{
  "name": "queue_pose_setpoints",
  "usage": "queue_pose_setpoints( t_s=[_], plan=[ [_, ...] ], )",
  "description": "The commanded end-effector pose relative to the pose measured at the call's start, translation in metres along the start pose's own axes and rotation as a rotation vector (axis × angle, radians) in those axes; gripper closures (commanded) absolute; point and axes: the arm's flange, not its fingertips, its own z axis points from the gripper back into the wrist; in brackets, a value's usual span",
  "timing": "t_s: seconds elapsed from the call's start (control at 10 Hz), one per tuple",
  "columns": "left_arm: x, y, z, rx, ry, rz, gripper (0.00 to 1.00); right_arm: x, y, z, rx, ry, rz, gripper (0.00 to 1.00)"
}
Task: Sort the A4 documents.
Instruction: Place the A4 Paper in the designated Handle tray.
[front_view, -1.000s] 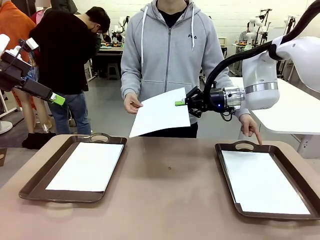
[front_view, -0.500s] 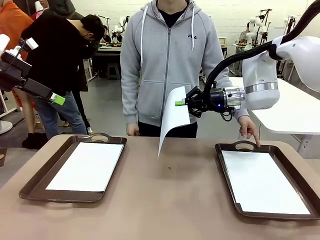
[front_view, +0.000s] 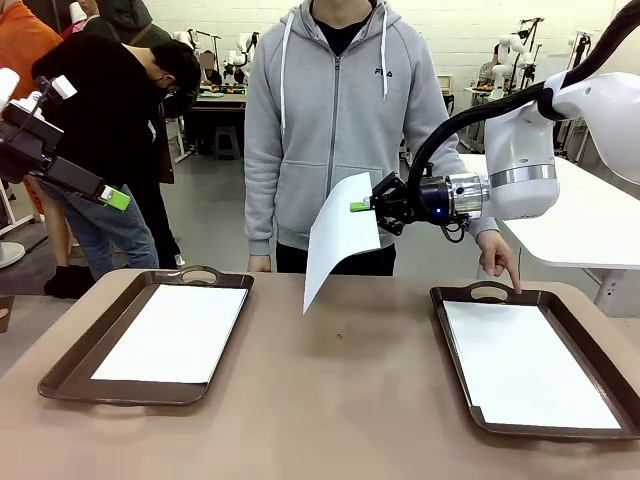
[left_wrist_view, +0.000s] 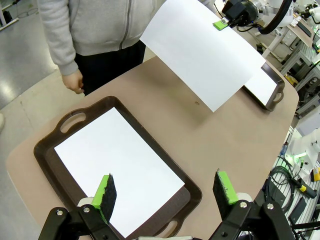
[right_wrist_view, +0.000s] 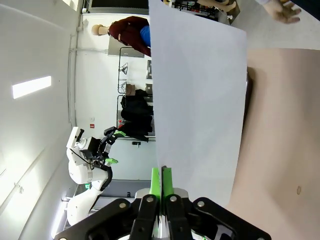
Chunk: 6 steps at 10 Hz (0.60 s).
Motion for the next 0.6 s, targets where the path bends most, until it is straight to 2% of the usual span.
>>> queue_pose_setpoints(
  t_s=[0.0, 0.5],
  plan=[
    [0.0001, -0.0007, -0.0004, 0.005, 0.004, -0.002, 0.0, -0.0002, -0.0012, -0.0003, 0.013, -0.01, -0.011, 1.0],
    [0.0001, -0.0007, -0.0004, 0.005, 0.004, -0.002, 0.0, -0.0002, -0.0012, -0.0003, 0.013, -0.01, -0.011, 1.0]
  ],
)
